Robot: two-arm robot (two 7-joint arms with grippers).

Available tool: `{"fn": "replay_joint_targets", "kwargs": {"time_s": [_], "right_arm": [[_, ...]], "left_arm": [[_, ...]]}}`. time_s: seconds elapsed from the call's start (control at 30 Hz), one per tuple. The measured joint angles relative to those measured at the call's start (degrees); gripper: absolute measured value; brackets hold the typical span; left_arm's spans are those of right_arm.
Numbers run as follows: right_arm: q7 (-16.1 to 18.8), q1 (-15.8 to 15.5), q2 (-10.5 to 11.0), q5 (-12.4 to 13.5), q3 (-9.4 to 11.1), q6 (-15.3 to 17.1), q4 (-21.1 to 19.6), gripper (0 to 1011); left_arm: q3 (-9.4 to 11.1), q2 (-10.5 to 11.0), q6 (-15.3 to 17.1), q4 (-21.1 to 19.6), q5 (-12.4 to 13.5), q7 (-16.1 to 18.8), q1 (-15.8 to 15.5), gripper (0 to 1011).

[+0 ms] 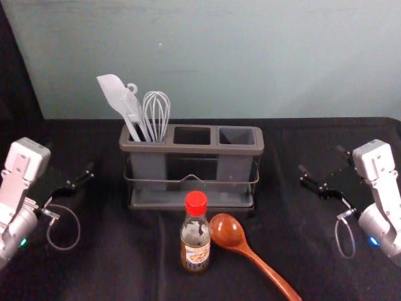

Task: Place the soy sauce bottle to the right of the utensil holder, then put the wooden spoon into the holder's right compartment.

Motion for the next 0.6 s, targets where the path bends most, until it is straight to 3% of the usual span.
{"fn": "replay_joint_targets", "kwargs": {"time_s": [0.6], "right_arm": [[0.0,0.0,0.0,0.0,0.0,0.0,0.0,1004]], "left_arm": [[0.0,0.0,0.0,0.0,0.0,0.0,0.0,1011]]}}
